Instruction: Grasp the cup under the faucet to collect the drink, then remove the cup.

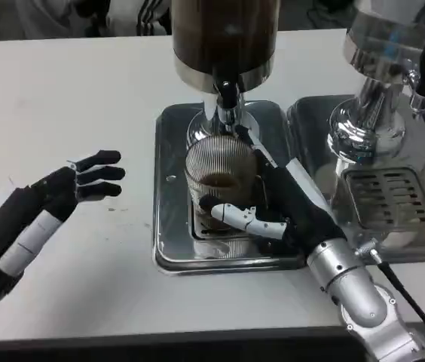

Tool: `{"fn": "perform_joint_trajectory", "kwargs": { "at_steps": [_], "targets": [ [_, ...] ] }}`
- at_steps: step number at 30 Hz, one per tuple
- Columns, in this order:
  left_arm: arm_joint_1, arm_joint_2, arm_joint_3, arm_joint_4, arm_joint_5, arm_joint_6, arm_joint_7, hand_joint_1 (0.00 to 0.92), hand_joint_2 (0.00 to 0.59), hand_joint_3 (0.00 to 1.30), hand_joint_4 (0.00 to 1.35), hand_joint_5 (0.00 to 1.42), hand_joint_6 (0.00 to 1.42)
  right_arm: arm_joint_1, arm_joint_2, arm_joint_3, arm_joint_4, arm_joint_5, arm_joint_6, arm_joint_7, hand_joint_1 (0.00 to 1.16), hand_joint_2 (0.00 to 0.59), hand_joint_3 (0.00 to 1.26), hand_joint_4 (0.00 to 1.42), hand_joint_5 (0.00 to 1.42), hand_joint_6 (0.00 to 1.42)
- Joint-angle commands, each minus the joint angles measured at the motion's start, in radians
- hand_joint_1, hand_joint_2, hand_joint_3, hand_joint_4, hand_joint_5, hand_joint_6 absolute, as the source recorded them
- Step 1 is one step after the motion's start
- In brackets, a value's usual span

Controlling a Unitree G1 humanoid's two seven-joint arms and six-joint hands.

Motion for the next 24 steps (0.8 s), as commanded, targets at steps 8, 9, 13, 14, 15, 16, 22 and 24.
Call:
{"fn": "perform_joint_trajectory", "kwargs": {
  "at_steps": [8, 9, 13, 14, 15, 16, 22, 24],
  "targets": [
    [0.025, 0.024, -0.003, -0.034, 0.005, 0.030, 0.005, 0.000, 0.090, 0.26, 0.28, 0.32, 0.26, -0.015, 0.020, 0.006, 0.079, -0.008, -0.038, -0.026, 0.66, 0.207, 0.10, 0.18, 0.17, 0.15],
    [0.026, 0.024, -0.004, -0.036, 0.005, 0.031, 0.005, 0.000, 0.090, 0.26, 0.28, 0.32, 0.26, -0.014, 0.021, 0.006, 0.082, -0.008, -0.043, -0.031, 0.66, 0.208, 0.12, 0.19, 0.19, 0.17],
    [0.032, 0.023, -0.008, -0.039, 0.006, 0.037, 0.000, 0.000, 0.089, 0.27, 0.30, 0.34, 0.27, -0.011, 0.027, 0.004, 0.101, -0.010, -0.064, -0.056, 0.69, 0.205, 0.18, 0.27, 0.26, 0.24],
    [0.033, 0.023, -0.009, -0.039, 0.006, 0.038, 0.000, 0.000, 0.088, 0.27, 0.30, 0.34, 0.27, -0.011, 0.028, 0.004, 0.106, -0.011, -0.067, -0.060, 0.69, 0.204, 0.19, 0.28, 0.28, 0.26],
    [0.034, 0.023, -0.010, -0.039, 0.007, 0.039, -0.001, 0.000, 0.079, 0.28, 0.30, 0.34, 0.28, -0.010, 0.029, 0.005, 0.109, -0.011, -0.070, -0.063, 0.69, 0.204, 0.19, 0.29, 0.28, 0.26],
    [0.037, 0.024, -0.010, -0.042, 0.007, 0.040, -0.001, 0.000, 0.076, 0.28, 0.30, 0.34, 0.28, -0.008, 0.030, 0.005, 0.112, -0.012, -0.075, -0.067, 0.69, 0.204, 0.19, 0.29, 0.29, 0.27],
    [0.049, 0.029, -0.009, -0.054, 0.007, 0.050, -0.004, 0.000, 0.071, 0.28, 0.32, 0.36, 0.29, -0.002, 0.042, 0.008, 0.132, -0.018, -0.097, -0.097, 0.69, 0.204, 0.21, 0.32, 0.32, 0.31],
    [0.052, 0.032, -0.008, -0.057, 0.006, 0.053, -0.005, 0.000, 0.069, 0.28, 0.32, 0.37, 0.29, 0.000, 0.047, 0.008, 0.137, -0.020, -0.104, -0.112, 0.69, 0.204, 0.22, 0.32, 0.34, 0.33]
  ]
}}
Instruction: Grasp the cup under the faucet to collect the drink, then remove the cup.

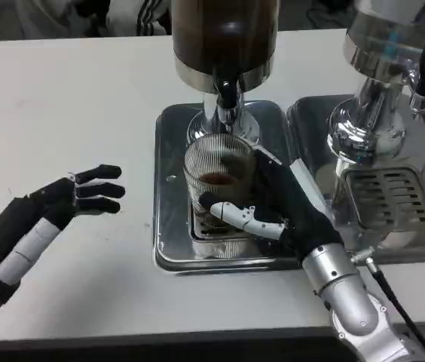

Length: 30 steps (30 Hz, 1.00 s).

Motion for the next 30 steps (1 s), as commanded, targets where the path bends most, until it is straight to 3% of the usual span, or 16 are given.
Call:
{"fn": "perform_joint_trajectory", "kwargs": {
  "at_steps": [1, 30],
  "targets": [
    [0.015, 0.024, -0.007, -0.024, 0.004, 0.014, -0.006, 0.000, 0.068, 0.28, 0.33, 0.37, 0.29, 0.021, 0.014, 0.008, 0.029, -0.013, -0.005, -0.024, 0.69, 0.204, 0.22, 0.32, 0.34, 0.34],
    [0.021, 0.054, -0.013, -0.033, 0.005, 0.038, -0.019, 0.000, 0.066, 0.29, 0.36, 0.41, 0.32, 0.048, 0.043, 0.034, 0.040, -0.097, -0.081, -0.292, 0.72, 0.200, 0.42, 0.56, 0.63, 0.76]
  ]
}}
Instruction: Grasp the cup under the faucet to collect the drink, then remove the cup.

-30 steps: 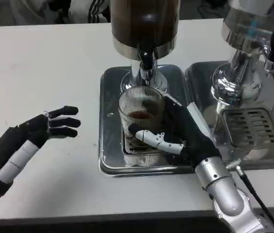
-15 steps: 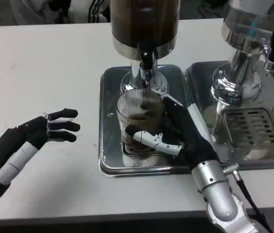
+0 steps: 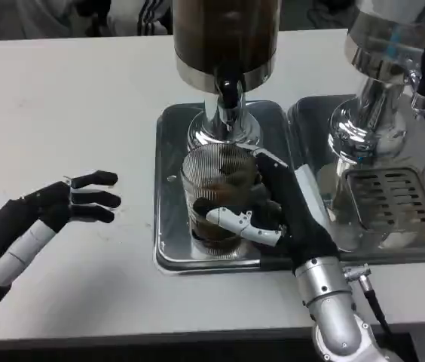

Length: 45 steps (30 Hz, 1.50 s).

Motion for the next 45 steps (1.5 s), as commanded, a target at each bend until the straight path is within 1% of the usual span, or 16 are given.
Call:
{"fn": "perform_joint_trajectory", "kwargs": {
  "at_steps": [1, 11, 18, 21, 33, 35, 40, 45],
  "targets": [
    [0.002, 0.017, -0.013, -0.003, 0.005, 0.008, -0.016, 0.000, 0.066, 0.30, 0.36, 0.41, 0.32, 0.025, -0.001, 0.005, 0.003, -0.015, -0.016, -0.038, 0.72, 0.200, 0.42, 0.57, 0.64, 0.78],
    [-0.005, 0.016, -0.017, 0.000, 0.005, 0.011, -0.023, 0.000, 0.068, 0.30, 0.36, 0.41, 0.32, 0.048, -0.006, -0.003, -0.022, -0.026, -0.043, -0.097, 0.72, 0.204, 0.51, 0.67, 0.76, 1.00],
    [-0.008, 0.011, -0.021, -0.004, -0.001, 0.010, -0.027, 0.000, 0.068, 0.29, 0.33, 0.40, 0.32, 0.067, -0.009, -0.006, -0.052, -0.035, -0.053, -0.124, 0.73, 0.200, 0.57, 0.73, 0.83, 1.08],
    [-0.009, 0.011, -0.024, -0.006, -0.004, 0.010, -0.025, 0.000, 0.068, 0.29, 0.33, 0.39, 0.32, 0.074, -0.011, -0.008, -0.062, -0.037, -0.056, -0.128, 0.73, 0.213, 0.59, 0.75, 0.85, 1.11],
    [-0.022, 0.004, -0.031, 0.000, -0.008, 0.010, -0.022, 0.000, 0.068, 0.29, 0.32, 0.38, 0.32, 0.103, -0.027, -0.016, -0.119, -0.038, -0.064, -0.134, 0.75, 0.207, 0.62, 0.77, 0.89, 1.19],
    [-0.024, 0.001, -0.033, 0.000, -0.011, 0.013, -0.023, 0.000, 0.063, 0.28, 0.31, 0.36, 0.32, 0.106, -0.028, -0.018, -0.126, -0.036, -0.066, -0.134, 0.77, 0.203, 0.62, 0.77, 0.91, 1.20],
    [-0.034, 0.002, -0.035, 0.005, -0.016, 0.016, -0.026, 0.000, 0.059, 0.28, 0.30, 0.36, 0.32, 0.119, -0.031, -0.024, -0.150, -0.034, -0.070, -0.136, 0.81, 0.193, 0.62, 0.79, 0.92, 1.22],
    [-0.036, 0.003, -0.038, 0.008, -0.017, 0.016, -0.026, 0.000, 0.058, 0.28, 0.30, 0.36, 0.32, 0.137, -0.033, -0.028, -0.179, -0.032, -0.071, -0.134, 0.83, 0.186, 0.62, 0.78, 0.93, 1.24]
  ]
}}
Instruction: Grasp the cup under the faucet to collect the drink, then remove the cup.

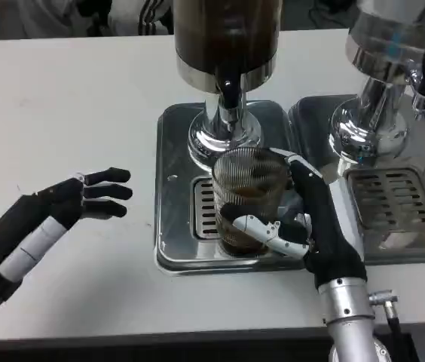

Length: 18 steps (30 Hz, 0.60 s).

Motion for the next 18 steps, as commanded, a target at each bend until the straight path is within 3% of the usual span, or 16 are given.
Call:
{"fn": "perform_joint_trajectory", "kwargs": {
  "at_steps": [1, 18],
  "targets": [
    [-0.012, 0.001, -0.006, 0.010, -0.004, 0.009, -0.011, 0.000, 0.057, 0.28, 0.30, 0.36, 0.32, 0.009, 0.000, -0.013, -0.051, 0.009, -0.041, -0.015, 0.83, 0.184, 0.62, 0.78, 0.93, 1.24],
    [-0.012, -0.009, -0.014, 0.008, -0.008, 0.008, -0.009, 0.000, 0.057, 0.28, 0.29, 0.36, 0.32, 0.068, -0.008, -0.037, -0.169, 0.027, -0.044, 0.023, 0.89, 0.148, 0.64, 0.78, 0.96, 1.28]
  ]
}}
